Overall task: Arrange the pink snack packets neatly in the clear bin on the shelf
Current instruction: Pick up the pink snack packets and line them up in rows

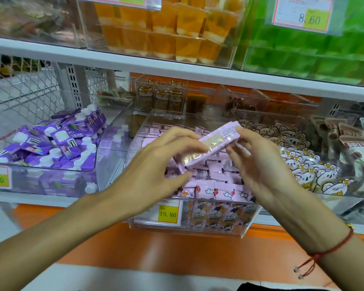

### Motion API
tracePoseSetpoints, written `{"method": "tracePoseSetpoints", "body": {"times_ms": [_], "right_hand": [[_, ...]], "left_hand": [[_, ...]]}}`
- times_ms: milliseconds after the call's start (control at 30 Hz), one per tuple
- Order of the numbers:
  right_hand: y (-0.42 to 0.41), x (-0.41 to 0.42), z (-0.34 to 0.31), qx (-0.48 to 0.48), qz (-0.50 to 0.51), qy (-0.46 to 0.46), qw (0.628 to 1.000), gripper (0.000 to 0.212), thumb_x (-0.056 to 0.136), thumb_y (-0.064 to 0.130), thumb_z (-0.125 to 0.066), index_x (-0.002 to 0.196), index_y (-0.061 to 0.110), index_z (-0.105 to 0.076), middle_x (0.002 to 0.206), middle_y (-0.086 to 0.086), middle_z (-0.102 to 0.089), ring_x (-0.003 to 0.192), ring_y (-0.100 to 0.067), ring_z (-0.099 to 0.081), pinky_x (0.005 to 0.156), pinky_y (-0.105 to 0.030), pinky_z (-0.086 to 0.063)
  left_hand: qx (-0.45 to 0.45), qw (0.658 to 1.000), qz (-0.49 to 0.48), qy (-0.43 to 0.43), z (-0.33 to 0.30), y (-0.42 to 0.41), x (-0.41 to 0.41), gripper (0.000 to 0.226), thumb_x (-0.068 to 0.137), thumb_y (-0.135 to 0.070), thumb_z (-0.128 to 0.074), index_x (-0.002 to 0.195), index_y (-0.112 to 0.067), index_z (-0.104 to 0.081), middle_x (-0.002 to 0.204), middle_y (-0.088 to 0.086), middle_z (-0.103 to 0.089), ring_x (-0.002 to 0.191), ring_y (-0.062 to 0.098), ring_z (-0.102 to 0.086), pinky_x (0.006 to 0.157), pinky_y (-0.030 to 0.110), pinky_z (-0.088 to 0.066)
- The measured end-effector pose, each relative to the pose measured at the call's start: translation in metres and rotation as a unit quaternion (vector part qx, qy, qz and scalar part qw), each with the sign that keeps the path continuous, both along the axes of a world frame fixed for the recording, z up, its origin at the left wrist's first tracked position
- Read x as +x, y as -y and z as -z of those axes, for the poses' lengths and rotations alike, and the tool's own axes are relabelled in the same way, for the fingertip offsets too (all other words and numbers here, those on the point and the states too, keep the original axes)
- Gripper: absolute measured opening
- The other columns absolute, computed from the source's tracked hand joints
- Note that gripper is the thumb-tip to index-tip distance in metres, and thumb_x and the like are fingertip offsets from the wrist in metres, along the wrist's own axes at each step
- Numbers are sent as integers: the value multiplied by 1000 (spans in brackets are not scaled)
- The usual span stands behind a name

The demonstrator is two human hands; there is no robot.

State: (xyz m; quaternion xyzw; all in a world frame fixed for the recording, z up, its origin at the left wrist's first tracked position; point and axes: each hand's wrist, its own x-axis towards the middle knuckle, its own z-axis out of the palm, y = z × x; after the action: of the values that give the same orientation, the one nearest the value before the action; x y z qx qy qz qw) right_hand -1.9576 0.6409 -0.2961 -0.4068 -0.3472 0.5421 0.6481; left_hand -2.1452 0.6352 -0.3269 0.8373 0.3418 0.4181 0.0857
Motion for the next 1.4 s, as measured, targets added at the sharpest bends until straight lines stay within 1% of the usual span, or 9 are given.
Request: {"method": "tracePoseSetpoints", "body": {"times_ms": [200,333,500,633,733,800,933,1133,1400], "right_hand": [[-1,2,3,17,14,295,955,33,93,42,-51,113,17,-57,105,4,-64,97,-10,-61,86,-23,-51],[7,5,1,238,19,528,815,44,87,40,-62,128,36,-45,128,13,-46,121,-3,-38,95,-15,-32],[5,-1,9,317,7,689,651,41,87,36,-63,126,29,-57,121,10,-52,116,-10,-37,95,-32,-31],[-3,7,6,283,47,594,751,29,85,34,-65,111,23,-60,99,9,-61,89,-8,-55,77,-24,-46],[-11,15,7,158,17,429,889,29,86,30,-64,109,17,-50,97,3,-64,88,-11,-65,85,-29,-53],[-15,20,11,95,-16,388,917,40,89,26,-61,120,18,-37,101,-3,-64,90,-16,-68,90,-40,-53],[-11,18,20,111,-48,412,903,60,91,20,-59,133,32,-19,98,-6,-66,76,-10,-71,76,-25,-57],[-9,16,15,147,-57,527,835,42,90,24,-60,123,33,-36,86,-5,-59,76,-22,-67,76,-50,-54],[-7,24,7,194,-67,671,712,33,79,29,-72,110,32,-60,110,6,-56,98,-10,-55,83,-30,-49]], "left_hand": [[-194,952,7,236,-14,0,-3,21,82,-19,-70,102,-25,-70,94,-15,-73,87,-1,-67,72,13,-51],[-344,878,-18,332,-15,-2,2,9,82,-25,-69,88,-23,-75,54,-9,-58,56,7,-59,57,13,-52],[-355,874,-4,333,-14,-2,5,19,79,-41,-67,80,-24,-75,65,-1,-69,61,9,-68,55,14,-52],[-276,917,-21,287,-7,-9,1,24,89,-46,-50,95,-30,-67,96,-13,-72,90,2,-67,71,19,-55],[-156,982,-55,94,3,-7,-4,15,93,-25,-56,99,-37,-62,96,-23,-64,91,-3,-61,77,19,-50],[-111,990,-68,-49,9,-5,-5,21,93,-26,-55,106,-41,-60,102,-25,-62,94,-2,-59,80,28,-50],[-44,967,-90,-235,12,-6,-6,31,97,-40,-39,125,-41,-54,119,-25,-57,112,-1,-46,87,30,-46],[-62,960,-111,-248,10,-8,-7,32,96,-45,-36,120,-43,-58,114,-24,-59,109,3,-47,81,33,-49],[-72,963,-123,-227,10,-8,-6,29,94,-45,-40,117,-43,-58,108,-25,-60,106,3,-50,77,31,-47]]}}
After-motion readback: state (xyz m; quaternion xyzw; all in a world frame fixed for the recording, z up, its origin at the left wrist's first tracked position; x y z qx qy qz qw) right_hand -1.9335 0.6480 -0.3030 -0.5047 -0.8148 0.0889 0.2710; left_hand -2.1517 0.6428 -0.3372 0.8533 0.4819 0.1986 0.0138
